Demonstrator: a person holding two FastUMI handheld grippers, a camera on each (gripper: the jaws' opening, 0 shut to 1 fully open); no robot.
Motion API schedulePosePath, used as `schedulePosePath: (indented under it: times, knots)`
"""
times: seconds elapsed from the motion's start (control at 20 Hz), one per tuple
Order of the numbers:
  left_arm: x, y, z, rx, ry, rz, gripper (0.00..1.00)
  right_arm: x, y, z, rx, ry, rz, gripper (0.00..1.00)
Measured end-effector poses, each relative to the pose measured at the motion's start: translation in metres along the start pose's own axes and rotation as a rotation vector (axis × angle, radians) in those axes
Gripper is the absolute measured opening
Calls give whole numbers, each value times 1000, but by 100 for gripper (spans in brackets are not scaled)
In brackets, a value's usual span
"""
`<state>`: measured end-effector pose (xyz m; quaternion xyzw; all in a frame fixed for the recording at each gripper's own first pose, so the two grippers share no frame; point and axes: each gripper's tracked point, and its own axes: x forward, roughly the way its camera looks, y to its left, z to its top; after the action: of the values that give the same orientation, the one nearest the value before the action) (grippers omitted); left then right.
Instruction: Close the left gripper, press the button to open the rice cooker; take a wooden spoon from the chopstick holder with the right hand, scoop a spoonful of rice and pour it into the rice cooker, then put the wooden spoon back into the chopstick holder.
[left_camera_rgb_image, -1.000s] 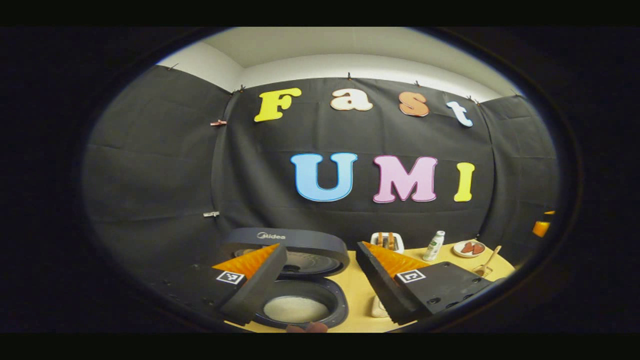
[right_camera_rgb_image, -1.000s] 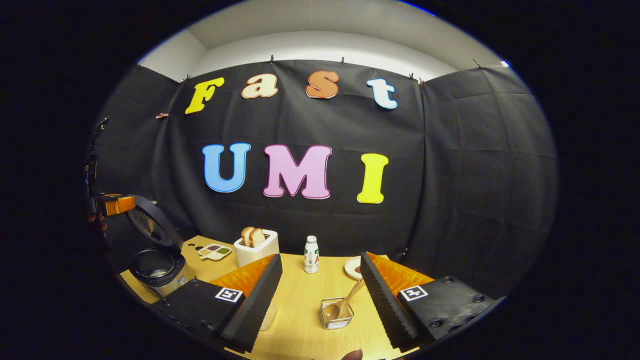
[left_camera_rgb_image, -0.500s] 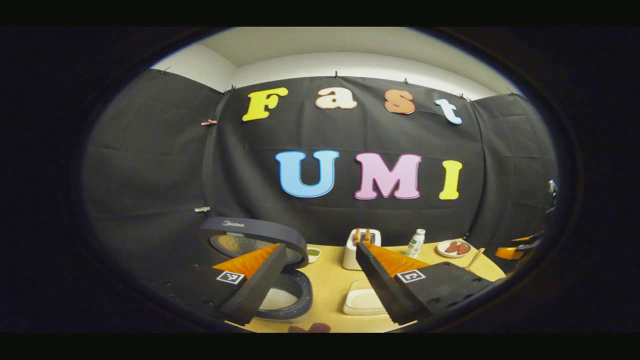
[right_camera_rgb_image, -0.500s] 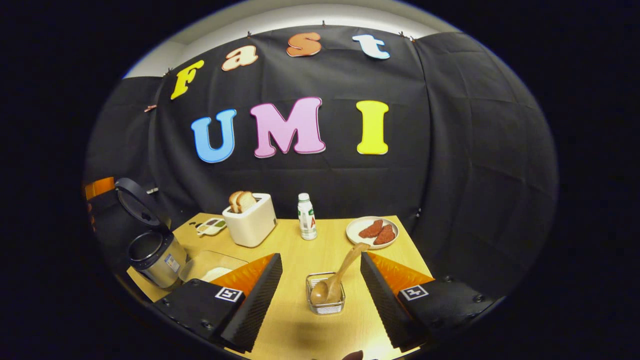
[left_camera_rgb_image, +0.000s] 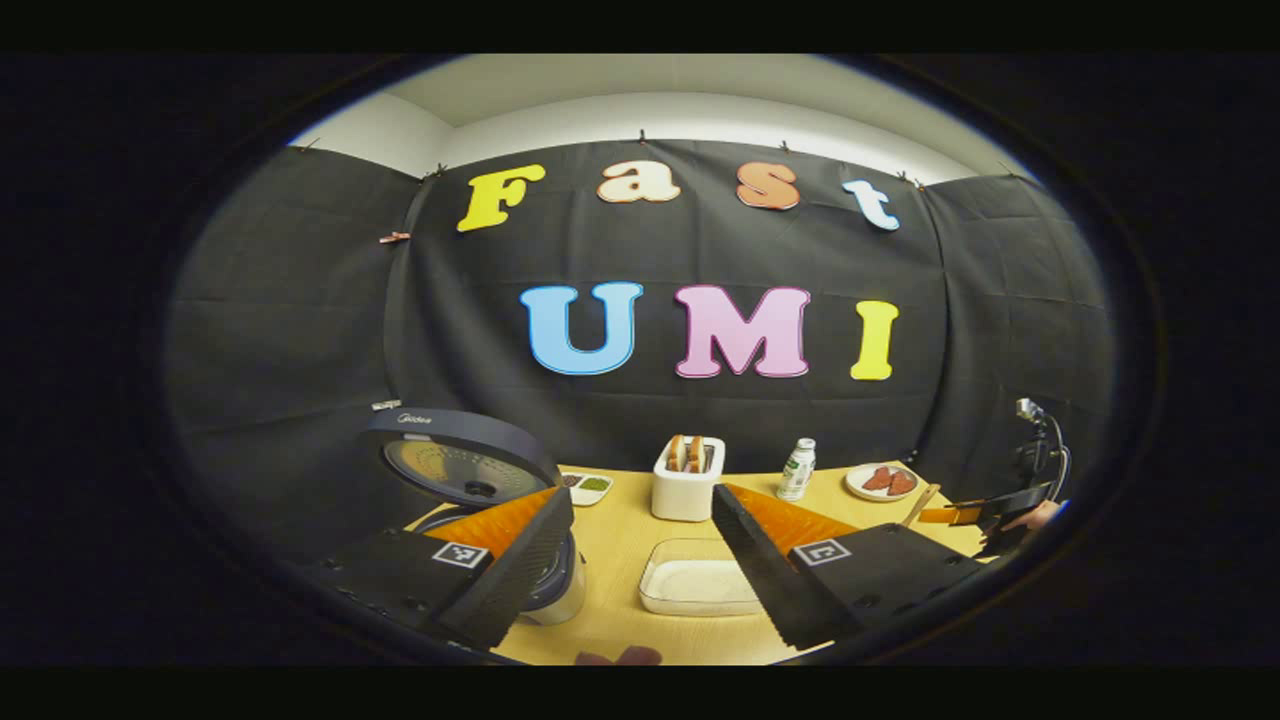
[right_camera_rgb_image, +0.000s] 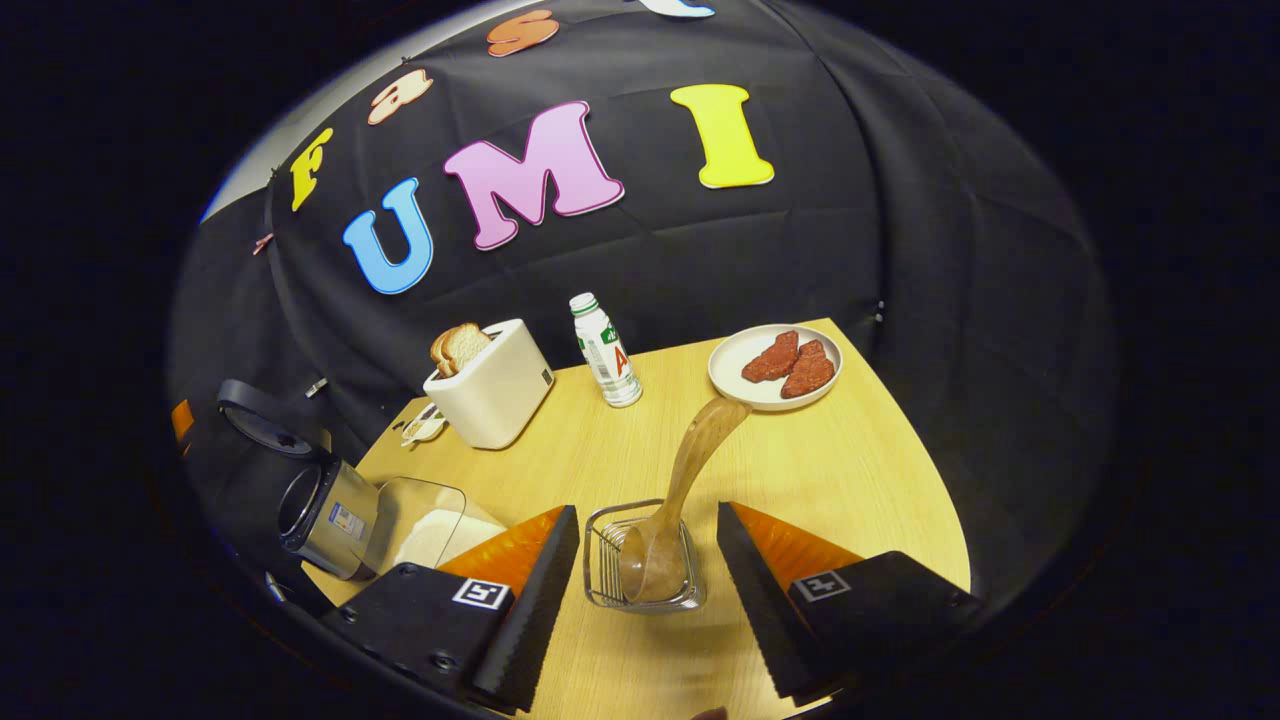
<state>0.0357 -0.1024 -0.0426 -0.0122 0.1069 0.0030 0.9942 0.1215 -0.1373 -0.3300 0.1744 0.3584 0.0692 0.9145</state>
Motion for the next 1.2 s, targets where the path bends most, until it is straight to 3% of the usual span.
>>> schedulePosePath:
  times: [0.05, 0.2, 0.3, 0.35, 0.4, 0.45, 0.5, 0.55, 0.7, 0.85, 1.2]
  knots:
    - [-2, -4, -3, 0, 10, 2, 95, 8, -4, -4, 12, 20, 4, 79]
    - [-5, -6, -8, 3, 30, 25, 95, 32, -6, -7, 48, 47, 29, 79]
    - [-9, -6, -9, 3, 38, 46, 95, 42, -11, -12, 64, 67, 19, 47]
    - [-10, -4, -11, 5, 41, 57, 94, 47, -11, -15, 75, 83, 22, 41]
    - [-12, -1, -11, 6, 45, 69, 95, 52, -11, -18, 78, 93, 25, 49]
    - [-14, 1, -13, 6, 49, 77, 95, 57, -14, -19, 75, 99, 19, 40]
    - [-15, 4, -12, 6, 51, 86, 95, 63, -12, -22, 85, 98, 31, 49]
    - [-16, 6, -13, 6, 53, 95, 95, 59, -9, -18, 89, 97, 34, 27]
    - [-18, 13, -13, -4, 54, 112, 95, 59, -13, -15, 77, 81, 24, 16]
    - [-22, 19, -16, -9, 57, 117, 95, 56, -10, -14, 78, 61, 16, 11]
    - [-21, 27, -18, -9, 58, 91, 95, 40, -2, 5, 94, -18, 14, 11]
